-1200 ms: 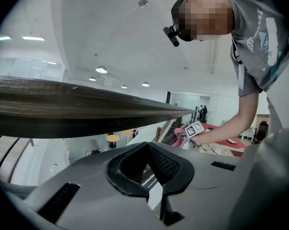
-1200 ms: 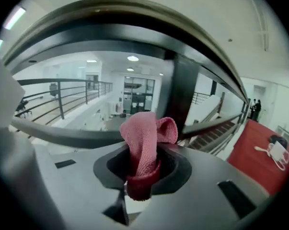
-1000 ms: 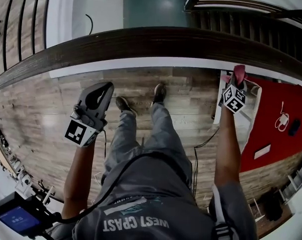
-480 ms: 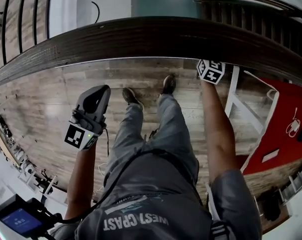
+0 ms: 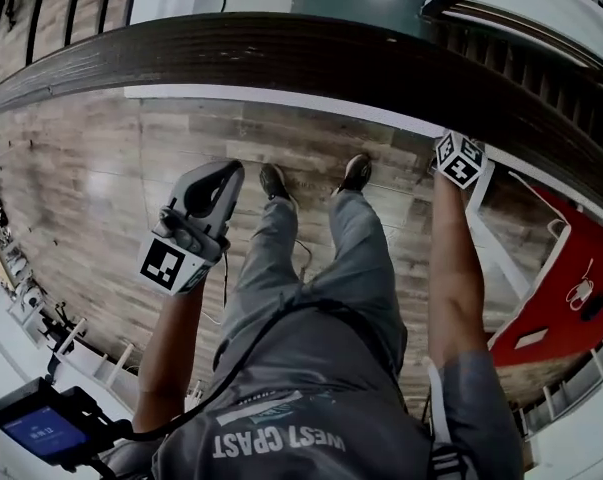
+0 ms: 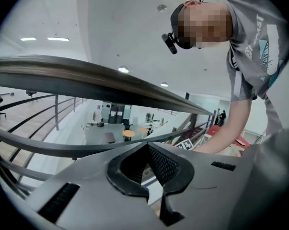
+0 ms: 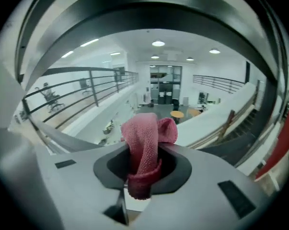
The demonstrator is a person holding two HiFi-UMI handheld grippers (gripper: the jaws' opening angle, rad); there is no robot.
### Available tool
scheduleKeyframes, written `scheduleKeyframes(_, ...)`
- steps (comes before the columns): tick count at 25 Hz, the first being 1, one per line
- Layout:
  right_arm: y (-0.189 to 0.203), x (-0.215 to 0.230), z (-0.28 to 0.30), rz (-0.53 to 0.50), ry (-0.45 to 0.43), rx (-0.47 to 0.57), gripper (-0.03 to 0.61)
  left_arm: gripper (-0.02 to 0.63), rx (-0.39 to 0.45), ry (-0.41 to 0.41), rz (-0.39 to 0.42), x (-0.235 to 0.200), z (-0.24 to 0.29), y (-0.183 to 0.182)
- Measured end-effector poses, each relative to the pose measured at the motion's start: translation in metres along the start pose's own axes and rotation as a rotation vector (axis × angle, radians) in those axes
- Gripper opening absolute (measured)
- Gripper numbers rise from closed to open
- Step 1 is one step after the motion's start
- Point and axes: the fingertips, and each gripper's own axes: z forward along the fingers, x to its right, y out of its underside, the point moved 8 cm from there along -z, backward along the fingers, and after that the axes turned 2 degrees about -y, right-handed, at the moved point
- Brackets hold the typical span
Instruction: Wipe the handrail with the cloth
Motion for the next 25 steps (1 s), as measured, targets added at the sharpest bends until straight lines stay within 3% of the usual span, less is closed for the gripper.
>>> scheduleKeyframes(4, -0.011, -0.158, 0.014, -0.126, -0.284, 0.018, 0.064, 0.0, -0.034, -0.075, -0.025, -0.008, -0.046, 0.014)
scheduleKeyframes(8, -0.026, -0.319, 0.023, -0.235, -0.528, -0.027, 0.064, 0.0, 0.002, -0.127, -0.052, -0.062, -0.113, 0.022)
scheduleKeyframes(10, -0.027, -0.352, 0.024, -0.271, -0.497, -0.035, 0.064, 0.0, 0.031, -0.149, -0.065, -0.095, -0.155, 0.03)
scheduleKeyframes(14, -0.015, -0.349, 0.03, -0.101, -0.098, -0.07, 0.064, 0.0, 0.041, -0.171, -0.087, -0.195, -0.261, 0.043)
scheduleKeyframes(16, -0.009, -0.378, 0.031, -0.077, -0.043, -0.078, 0.064, 0.0, 0.031, -0.176, -0.088, -0.231, -0.3, 0.048)
scheduleKeyframes(18, -0.013, -0.421, 0.038, -0.071, -0.113, -0.055, 0.064, 0.0, 0.023, -0.187, -0.089, -0.244, -0.312, 0.052)
scheduleKeyframes(23, -0.015, -0.581, 0.04, -0.144, -0.459, -0.049, 0.064, 0.0, 0.023, -0.17, -0.062, -0.243, -0.301, 0.051)
scheduleKeyframes(25, -0.012, -0.617, 0.037, -0.197, -0.549, -0.062, 0.064, 0.0, 0.02, -0.17, -0.047, -0.251, -0.295, 0.05)
